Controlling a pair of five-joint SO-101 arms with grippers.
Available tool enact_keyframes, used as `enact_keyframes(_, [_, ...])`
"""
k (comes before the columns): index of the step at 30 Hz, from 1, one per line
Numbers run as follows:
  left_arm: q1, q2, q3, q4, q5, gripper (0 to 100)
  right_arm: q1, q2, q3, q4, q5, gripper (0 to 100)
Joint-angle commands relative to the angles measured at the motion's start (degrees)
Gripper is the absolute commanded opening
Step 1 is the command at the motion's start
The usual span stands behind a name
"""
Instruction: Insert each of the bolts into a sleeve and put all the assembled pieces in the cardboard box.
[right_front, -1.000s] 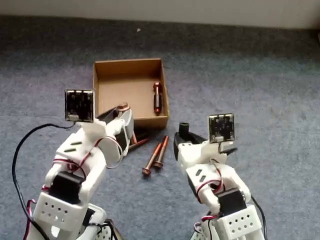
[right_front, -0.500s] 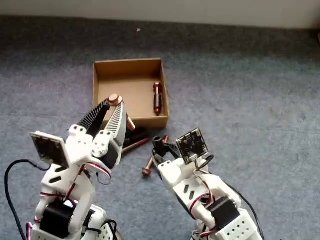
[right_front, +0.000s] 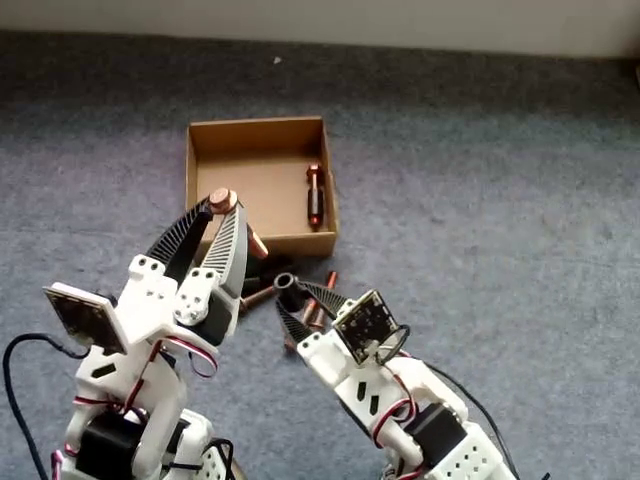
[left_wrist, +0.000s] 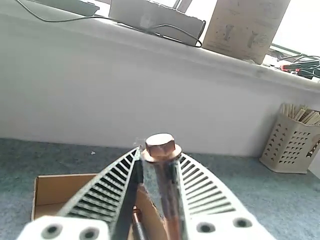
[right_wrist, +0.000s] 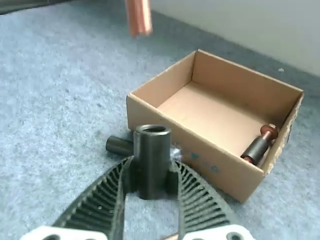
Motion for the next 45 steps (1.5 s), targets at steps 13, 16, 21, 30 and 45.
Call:
enact_keyframes(13, [5.4,-0.6,2.1,4.0,0.0,1,-0.6,-1.0,1.3,-9.9,0.7,0.5])
enact_keyframes(16, [5.5,-0.6,4.4,4.0,0.0,1,-0.9,-1.0,1.5,-9.8,0.7,0.5])
enact_keyframes(21, [5.7,-0.6,5.2,4.0,0.0,1,-3.5,-1.0,1.5,-9.7,0.9,0.5])
enact_keyframes(30, [7.5,-0.7,5.2,3.9,3.7,1,-3.7,-1.0,1.5,-9.7,0.9,0.5])
enact_keyframes(45, [8.7,-0.7,4.8,9.3,3.2,10,-3.6,-1.0,1.7,-9.7,0.6,0.5])
